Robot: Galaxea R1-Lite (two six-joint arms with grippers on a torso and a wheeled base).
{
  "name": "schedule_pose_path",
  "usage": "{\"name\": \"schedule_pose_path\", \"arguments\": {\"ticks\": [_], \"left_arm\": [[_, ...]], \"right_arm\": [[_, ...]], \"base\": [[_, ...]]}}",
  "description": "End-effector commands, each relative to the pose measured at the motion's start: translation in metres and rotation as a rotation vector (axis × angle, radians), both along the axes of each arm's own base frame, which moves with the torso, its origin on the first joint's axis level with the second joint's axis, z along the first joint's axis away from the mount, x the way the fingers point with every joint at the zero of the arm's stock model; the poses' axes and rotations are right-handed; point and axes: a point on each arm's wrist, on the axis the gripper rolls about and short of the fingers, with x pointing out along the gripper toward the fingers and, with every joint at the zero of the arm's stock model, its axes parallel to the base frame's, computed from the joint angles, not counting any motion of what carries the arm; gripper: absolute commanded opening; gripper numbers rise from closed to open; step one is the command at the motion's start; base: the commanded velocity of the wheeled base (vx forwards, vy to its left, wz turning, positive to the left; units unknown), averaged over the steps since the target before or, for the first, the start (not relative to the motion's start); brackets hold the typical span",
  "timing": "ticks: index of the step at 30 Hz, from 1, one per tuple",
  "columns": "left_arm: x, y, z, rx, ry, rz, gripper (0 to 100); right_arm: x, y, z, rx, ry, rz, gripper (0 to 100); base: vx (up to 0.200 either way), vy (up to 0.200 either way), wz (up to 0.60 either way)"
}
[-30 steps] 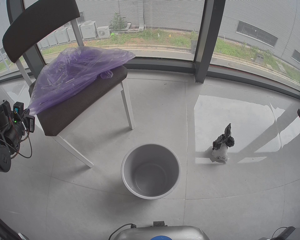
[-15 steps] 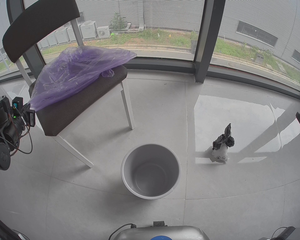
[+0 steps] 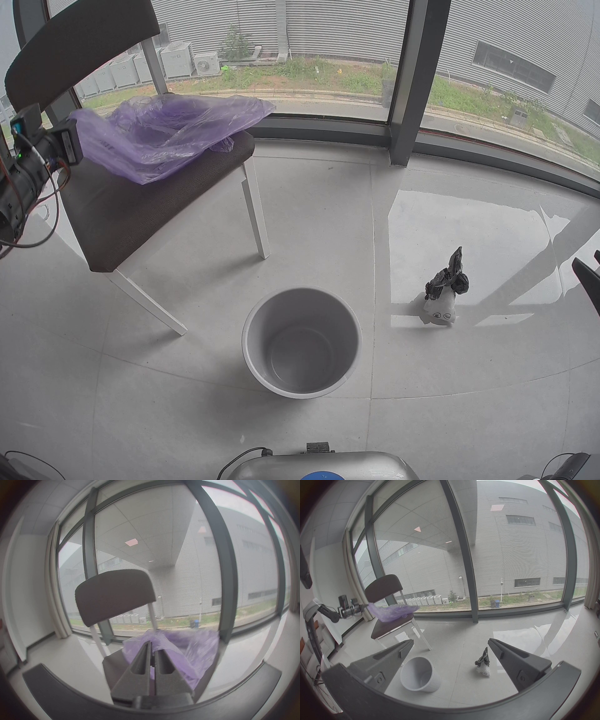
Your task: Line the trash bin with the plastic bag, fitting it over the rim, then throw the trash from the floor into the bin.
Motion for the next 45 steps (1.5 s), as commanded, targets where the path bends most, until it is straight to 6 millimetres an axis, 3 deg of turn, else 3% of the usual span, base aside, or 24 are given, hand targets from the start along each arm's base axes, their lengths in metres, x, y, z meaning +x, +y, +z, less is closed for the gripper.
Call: {"name": "schedule_pose_path", "arguments": {"ticks": [1,7,16,27,45], "left_arm": [[-0.047,-0.038,0.051,-0.134,-0.11,-0.2,0],[-0.064,-0.066,0.063,-0.259,-0.118,-0.385,0],[-0.086,-0.092,0.081,-0.402,-0.152,-0.604,0],[-0.116,-0.108,0.088,-0.417,-0.154,-0.778,0],[-0.126,-0.117,0.087,-0.422,-0.139,-0.854,0]], "right_arm": [[0.0,0.004,-0.011,-0.023,0.037,0.049,100],[0.0,0.009,-0.022,-0.045,0.072,0.098,100],[0.001,0.012,-0.031,-0.071,0.105,0.132,100],[0.004,0.018,-0.054,-0.132,0.19,0.182,100],[0.002,0.023,-0.062,-0.151,0.213,0.24,100]], "base": [[0.0,0.0,0.0],[0.0,0.0,0.0],[0.0,0.0,0.0],[0.0,0.0,0.0],[0.0,0.0,0.0]]}}
